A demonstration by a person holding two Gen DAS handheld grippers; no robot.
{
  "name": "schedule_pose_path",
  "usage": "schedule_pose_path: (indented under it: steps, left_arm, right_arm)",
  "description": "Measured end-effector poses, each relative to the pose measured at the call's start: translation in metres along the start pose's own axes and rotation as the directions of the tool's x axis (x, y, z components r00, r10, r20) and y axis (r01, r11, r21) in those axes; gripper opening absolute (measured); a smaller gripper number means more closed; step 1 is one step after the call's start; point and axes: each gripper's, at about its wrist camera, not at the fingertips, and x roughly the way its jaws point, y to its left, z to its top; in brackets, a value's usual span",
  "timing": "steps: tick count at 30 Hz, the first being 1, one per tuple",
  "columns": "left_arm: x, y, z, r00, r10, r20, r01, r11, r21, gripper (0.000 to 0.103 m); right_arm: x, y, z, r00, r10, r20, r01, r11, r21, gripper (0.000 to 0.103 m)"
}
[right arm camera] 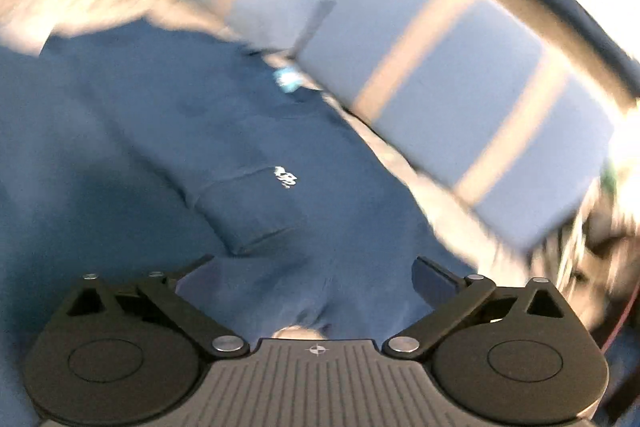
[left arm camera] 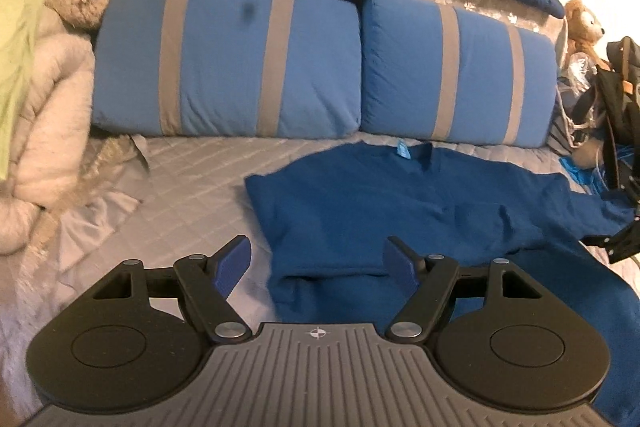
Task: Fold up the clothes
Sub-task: 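Lower the folded side onto the shirt and open the right tool, then reach the right tool to the hanging sleeve cuff and close on it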
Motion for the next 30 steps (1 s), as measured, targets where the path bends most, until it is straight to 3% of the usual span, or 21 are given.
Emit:
schedule_pose_path:
  steps: [4, 12, 13, 15, 19, 21, 26, 30]
  left_arm:
    - [0.01, -0.016, -0.003, 0.999, -0.042, -0.022, 0.042, 0.999, 0.028, 0.073]
    - [0.027, -0.043, -0.011, 0.99, -0.139, -0.036, 0.141, 0.988, 0.058, 0.076]
    - [0.03, -0.044, -0.013, 0.989, -0.142, -0.044, 0.144, 0.988, 0.056, 0.077]
    - [0.037, -0.046, -0.019, 0.987, -0.149, -0.064, 0.152, 0.987, 0.051, 0.077]
    - [0.046, -0.047, -0.029, 0.984, -0.156, -0.087, 0.161, 0.985, 0.056, 0.076]
    - [0.05, -0.046, -0.031, 0.981, -0.161, -0.104, 0.167, 0.985, 0.047, 0.076]
    - [0.053, -0.042, -0.03, 0.976, -0.185, -0.115, 0.187, 0.982, 0.009, 0.076]
    - [0.056, -0.042, -0.031, 0.972, -0.201, -0.125, 0.202, 0.979, -0.006, 0.076]
  right_arm:
    - [-0.017, -0.024, -0.022, 1.0, -0.021, -0.001, 0.021, 0.973, 0.231, 0.103]
    - [-0.044, -0.072, -0.085, 0.986, -0.156, -0.058, 0.166, 0.913, 0.372, 0.102]
    - [-0.048, -0.081, -0.094, 0.986, -0.158, -0.054, 0.166, 0.899, 0.406, 0.1]
    - [-0.056, -0.1, -0.11, 0.982, -0.179, -0.059, 0.185, 0.865, 0.467, 0.079]
    - [-0.069, -0.141, -0.141, 0.962, -0.254, -0.1, 0.263, 0.769, 0.583, 0.064]
    - [-0.077, -0.164, -0.157, 0.949, -0.293, -0.118, 0.297, 0.698, 0.652, 0.054]
    - [-0.084, -0.207, -0.189, 0.92, -0.358, -0.162, 0.342, 0.526, 0.778, 0.042]
    - [-0.081, -0.23, -0.206, 0.914, -0.363, -0.18, 0.337, 0.434, 0.835, 0.037]
